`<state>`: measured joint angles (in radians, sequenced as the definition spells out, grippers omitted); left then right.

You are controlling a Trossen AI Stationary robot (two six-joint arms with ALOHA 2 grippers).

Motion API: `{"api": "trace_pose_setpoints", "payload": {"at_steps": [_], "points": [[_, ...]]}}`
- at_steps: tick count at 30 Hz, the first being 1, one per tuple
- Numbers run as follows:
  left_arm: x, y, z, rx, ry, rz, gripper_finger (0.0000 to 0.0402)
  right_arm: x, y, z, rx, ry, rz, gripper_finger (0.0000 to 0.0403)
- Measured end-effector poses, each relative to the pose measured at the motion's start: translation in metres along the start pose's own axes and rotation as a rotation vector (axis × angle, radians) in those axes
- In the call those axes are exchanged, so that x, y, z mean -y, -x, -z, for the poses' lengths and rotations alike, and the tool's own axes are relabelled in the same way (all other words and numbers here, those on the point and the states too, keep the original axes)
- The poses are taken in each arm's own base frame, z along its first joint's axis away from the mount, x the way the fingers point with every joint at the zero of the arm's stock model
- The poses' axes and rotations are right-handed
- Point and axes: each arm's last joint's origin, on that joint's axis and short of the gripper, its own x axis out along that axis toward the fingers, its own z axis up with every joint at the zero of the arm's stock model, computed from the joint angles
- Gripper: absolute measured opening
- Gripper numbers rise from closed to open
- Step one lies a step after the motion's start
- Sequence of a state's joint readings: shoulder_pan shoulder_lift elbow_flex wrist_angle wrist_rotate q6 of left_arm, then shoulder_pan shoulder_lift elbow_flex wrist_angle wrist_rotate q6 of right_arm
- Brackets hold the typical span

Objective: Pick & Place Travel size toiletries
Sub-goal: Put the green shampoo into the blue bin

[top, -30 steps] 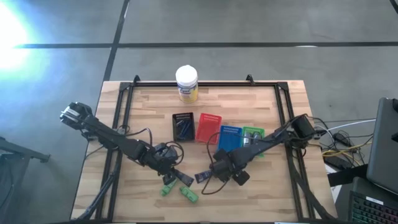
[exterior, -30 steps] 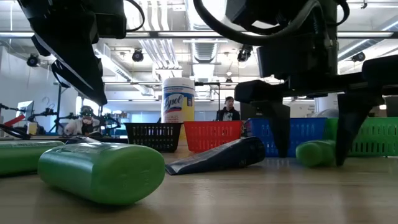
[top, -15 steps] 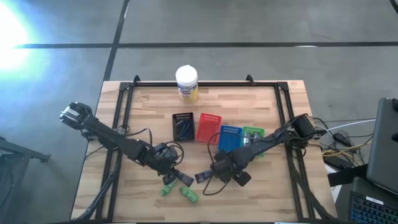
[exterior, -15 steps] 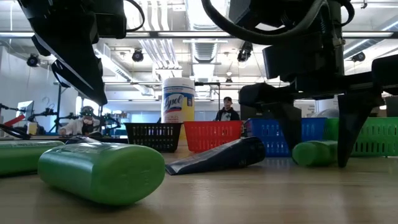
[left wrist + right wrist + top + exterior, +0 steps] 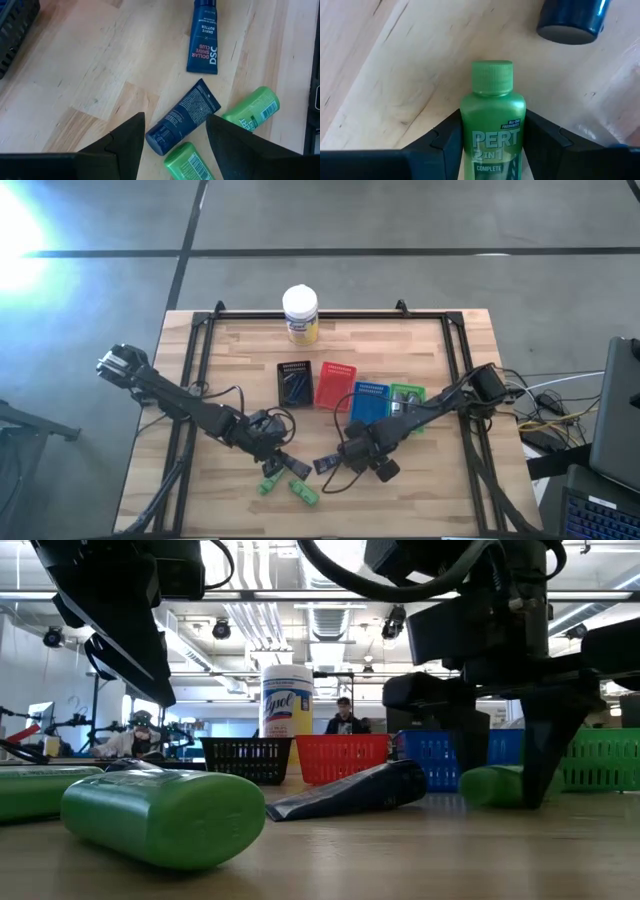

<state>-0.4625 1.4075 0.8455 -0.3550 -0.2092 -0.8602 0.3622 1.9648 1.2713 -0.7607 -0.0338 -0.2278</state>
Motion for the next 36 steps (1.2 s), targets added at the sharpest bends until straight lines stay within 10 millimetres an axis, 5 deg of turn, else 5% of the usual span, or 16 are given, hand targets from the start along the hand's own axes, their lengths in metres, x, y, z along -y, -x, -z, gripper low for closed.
{"api": "trace_pose_setpoints", "payload": {"at_steps": [36], "points": [[0.0,0.0,-0.0002,0.002,0.023,0.0,0.0216,-0.0001,0.0014,-0.0012,0.018,-0.053,-0.006,0.016]]}}
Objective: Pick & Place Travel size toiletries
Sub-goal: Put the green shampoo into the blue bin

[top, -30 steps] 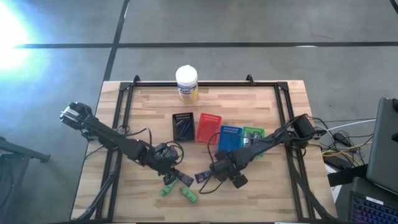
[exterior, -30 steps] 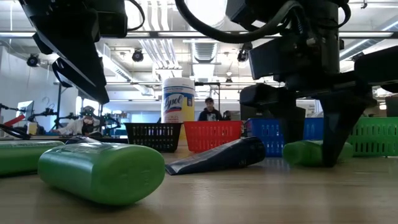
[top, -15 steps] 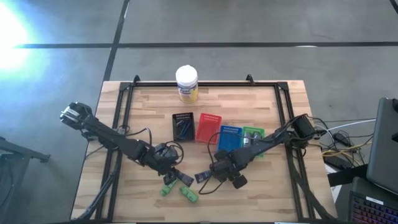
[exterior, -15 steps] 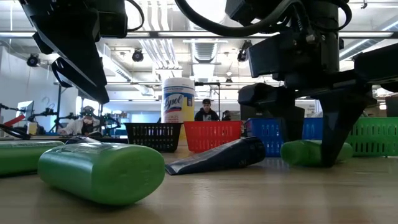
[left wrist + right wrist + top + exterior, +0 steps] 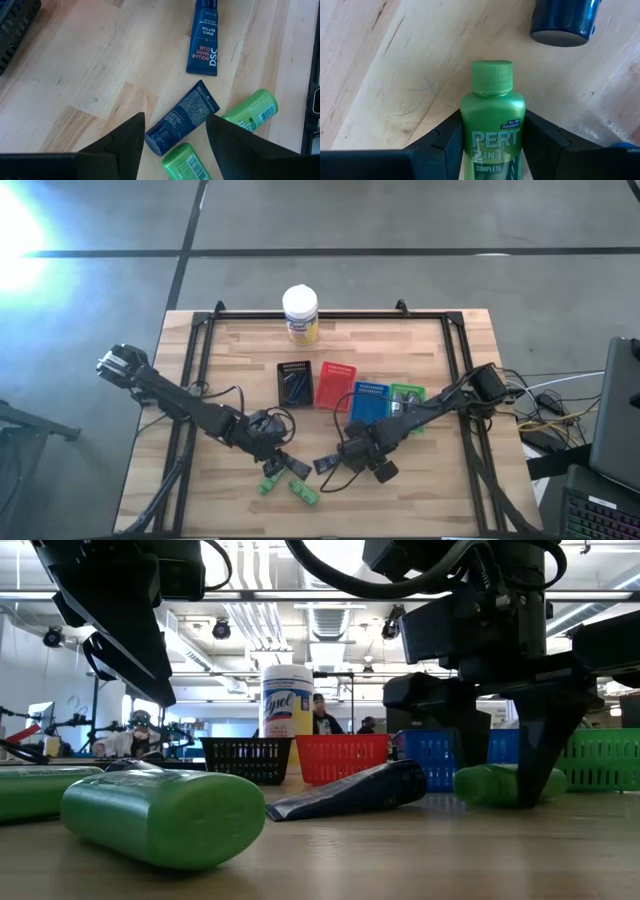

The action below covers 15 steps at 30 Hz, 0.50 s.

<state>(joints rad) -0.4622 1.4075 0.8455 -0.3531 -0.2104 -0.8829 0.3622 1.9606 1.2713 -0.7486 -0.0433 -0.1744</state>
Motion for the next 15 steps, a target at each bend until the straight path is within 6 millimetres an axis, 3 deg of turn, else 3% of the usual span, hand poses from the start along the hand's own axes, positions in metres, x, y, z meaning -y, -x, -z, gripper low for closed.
{"api": "trace_pose_setpoints", "payload": {"at_steps": [10,15], "points": [[0.0,0.0,0.0,0.0,0.0,0.0,0.0216,0.0,0.004,0.002,-0.014,-0.056,-0.002,0.0152],[0.0,0.0,0.0,0.0,0.0,0.0,0.0216,0.0,0.024,0.001,-0.003,-0.184,0.0,0.015]]}}
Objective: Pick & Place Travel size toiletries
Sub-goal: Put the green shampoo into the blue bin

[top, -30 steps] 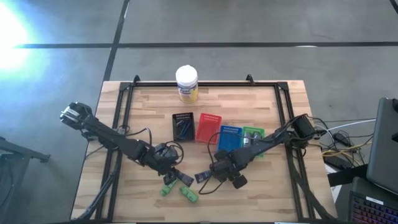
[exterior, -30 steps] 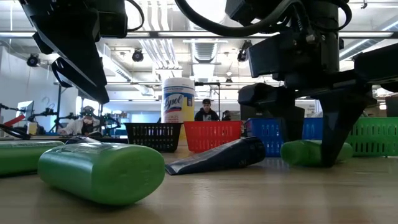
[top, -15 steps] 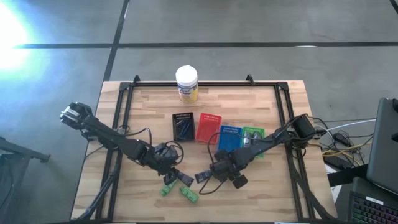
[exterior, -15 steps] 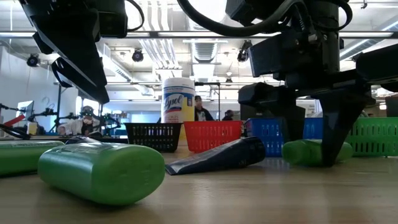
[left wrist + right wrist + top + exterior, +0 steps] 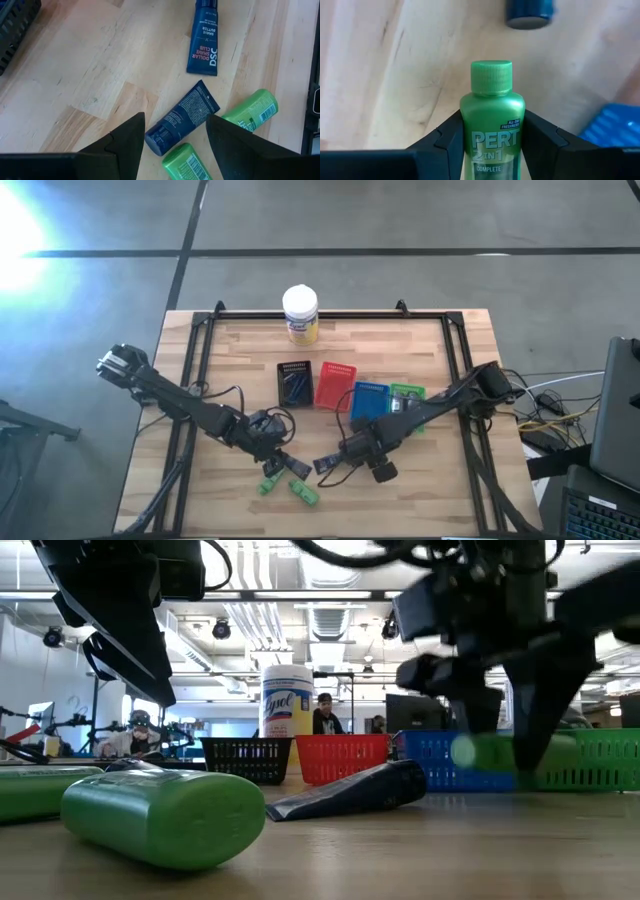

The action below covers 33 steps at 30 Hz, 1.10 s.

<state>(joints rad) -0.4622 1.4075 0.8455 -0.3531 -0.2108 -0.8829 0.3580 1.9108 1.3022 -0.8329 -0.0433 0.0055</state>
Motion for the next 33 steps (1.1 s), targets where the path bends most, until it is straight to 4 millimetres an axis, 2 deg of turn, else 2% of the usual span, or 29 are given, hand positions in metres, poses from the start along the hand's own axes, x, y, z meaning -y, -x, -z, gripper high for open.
{"api": "trace_pose_setpoints", "payload": {"at_steps": [4,7,14,17,20,24,28,33], "points": [[0.0,0.0,0.0,0.002,0.001,0.002,0.0216,0.004,0.022,0.002,0.064,-0.164,-0.003,0.015],[0.0,0.0,0.0,0.002,0.001,0.002,0.0216,0.014,0.042,0.005,0.127,-0.346,0.003,0.015],[0.0,0.0,0.0,0.001,0.0,0.002,0.0216,0.063,0.087,0.02,0.286,-0.84,0.034,0.0147],[0.0,0.0,0.0,0.001,0.0,0.002,0.0216,0.084,0.099,0.03,0.329,-1.036,0.027,0.0147],[0.0,0.0,0.0,0.001,0.0,0.002,0.0216,0.101,0.104,0.036,0.367,-1.179,0.066,0.0147],[0.0,0.0,0.0,0.001,0.0,0.001,0.0216,0.114,0.102,0.036,0.425,-1.282,0.151,0.0148],[0.0,0.0,0.0,0.001,0.0,0.001,0.0216,0.123,0.092,0.029,0.464,-1.339,0.151,0.0147],[0.0,0.0,0.0,0.001,0.0,0.001,0.0216,0.124,0.082,0.026,0.425,-1.34,0.142,0.0147]]}}
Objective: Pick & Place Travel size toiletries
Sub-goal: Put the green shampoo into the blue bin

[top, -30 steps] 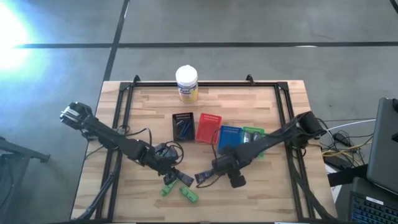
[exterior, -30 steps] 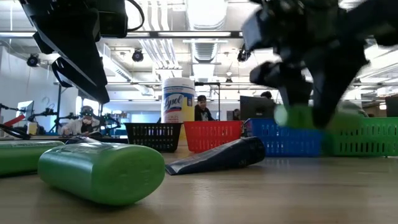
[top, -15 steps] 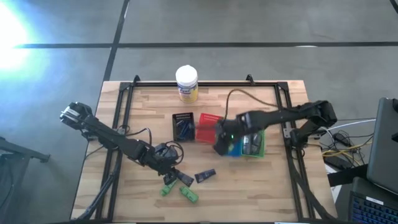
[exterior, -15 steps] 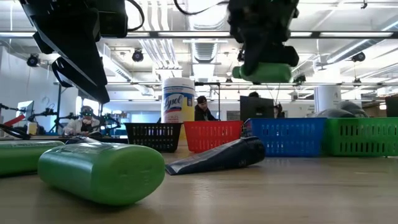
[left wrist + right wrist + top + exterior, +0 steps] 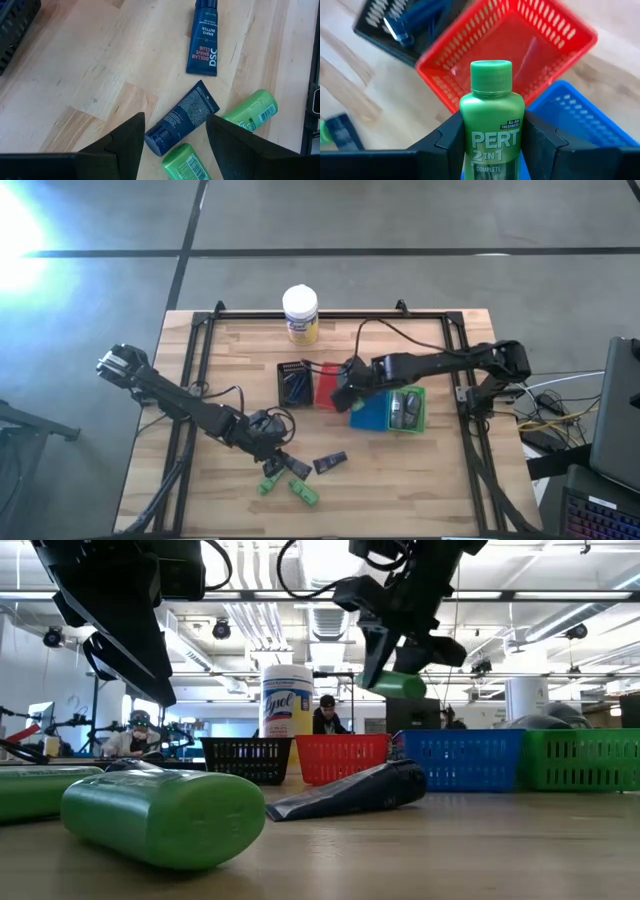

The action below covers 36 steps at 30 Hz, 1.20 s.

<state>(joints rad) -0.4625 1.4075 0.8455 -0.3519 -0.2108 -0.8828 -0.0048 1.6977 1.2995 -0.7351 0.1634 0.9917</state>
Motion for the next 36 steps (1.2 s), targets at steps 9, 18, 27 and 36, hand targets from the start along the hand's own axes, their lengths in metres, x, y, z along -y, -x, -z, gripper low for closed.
{"api": "trace_pose_setpoints", "payload": {"at_steps": [9,18,27,36], "points": [[0.0,0.0,0.0,0.001,0.0,0.001,0.0216,0.009,0.01,0.007,-0.069,-0.028,0.069,0.0148],[0.0,0.0,0.0,0.001,0.0,0.002,0.0216,0.015,0.029,0.015,-0.104,-0.119,0.099,0.0144],[0.0,0.0,0.0,0.002,0.001,0.002,0.0216,0.014,0.03,0.025,-0.102,-0.299,0.116,0.0145],[0.0,0.0,0.0,0.001,0.0,0.001,0.0216,0.021,0.012,0.043,-0.081,-0.495,0.188,0.0149]]}}
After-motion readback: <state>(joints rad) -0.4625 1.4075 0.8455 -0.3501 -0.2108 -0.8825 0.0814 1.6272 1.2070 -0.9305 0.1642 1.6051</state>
